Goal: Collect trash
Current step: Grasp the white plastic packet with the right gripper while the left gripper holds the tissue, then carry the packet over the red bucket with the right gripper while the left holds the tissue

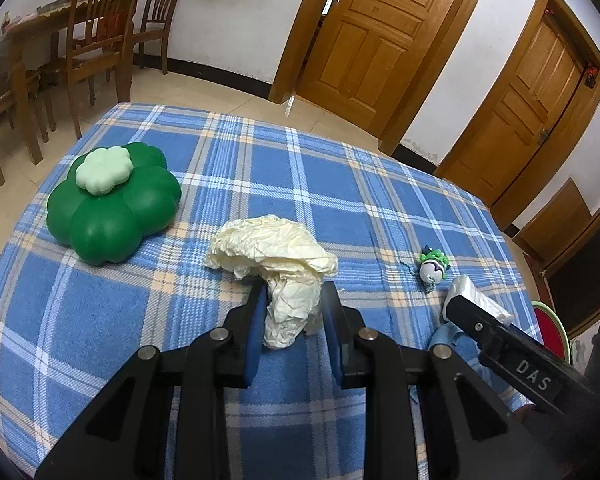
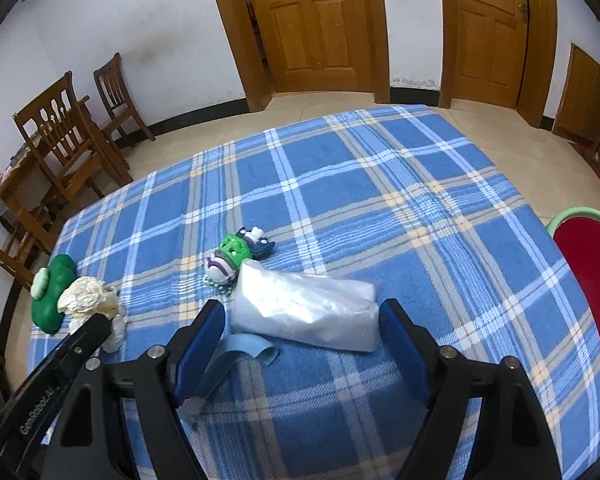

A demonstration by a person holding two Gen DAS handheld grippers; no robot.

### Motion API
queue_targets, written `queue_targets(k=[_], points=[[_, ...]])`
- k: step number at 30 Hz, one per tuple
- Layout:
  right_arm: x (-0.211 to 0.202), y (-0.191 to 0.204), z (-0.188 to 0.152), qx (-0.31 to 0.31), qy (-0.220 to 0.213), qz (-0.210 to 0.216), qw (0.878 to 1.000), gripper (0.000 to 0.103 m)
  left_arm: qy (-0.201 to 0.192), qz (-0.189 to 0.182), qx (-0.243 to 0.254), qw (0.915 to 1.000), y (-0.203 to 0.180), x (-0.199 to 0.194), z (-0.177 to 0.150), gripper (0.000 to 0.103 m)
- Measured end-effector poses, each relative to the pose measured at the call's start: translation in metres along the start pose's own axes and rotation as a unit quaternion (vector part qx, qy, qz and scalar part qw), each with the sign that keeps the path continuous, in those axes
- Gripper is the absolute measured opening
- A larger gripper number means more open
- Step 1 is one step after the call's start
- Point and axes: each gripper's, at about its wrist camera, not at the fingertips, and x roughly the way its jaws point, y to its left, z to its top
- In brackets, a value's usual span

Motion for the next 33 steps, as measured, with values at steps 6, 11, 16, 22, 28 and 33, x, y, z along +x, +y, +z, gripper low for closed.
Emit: queue_targets(k=[6,11,16,22,28,33], points=[[0.000,0.000,-0.001,-0.010,-0.008,-0.012,1.000,0.073,-0.001,-0.001,0.003,1.0000,0.002,0.001,0.000,0.027],[-0.004,-0.007,-0.002,-0.006,-0.007,-0.005,1.000,0.073,-0.003,-0.002,0.005,1.0000,0.002,0.000,0.000,0.027],[-0.016,-0.019,-0.002,0.002,-0.014,0.003,1.000,0.073,-0.006,-0.004,0.005,1.0000,0.002,-0.001,0.000,0.027],[-0.041,-0.042,-0.001,0.015,-0.032,0.001,0.999,0.073,-0.005,-0.004,0.005,1.0000,0.002,-0.001,0.000,0.027],[-0.068,-0.067,-0.003,0.036,-0.053,-0.005,0.998,0.073,-0.006,-0.002,0.009,0.9999,0.001,-0.002,0.000,0.027],[-0.090,-0.092,-0.007,0.051,-0.069,-0.016,0.996,0.073,-0.007,-0.002,0.015,0.9999,-0.004,-0.003,-0.001,0.027]])
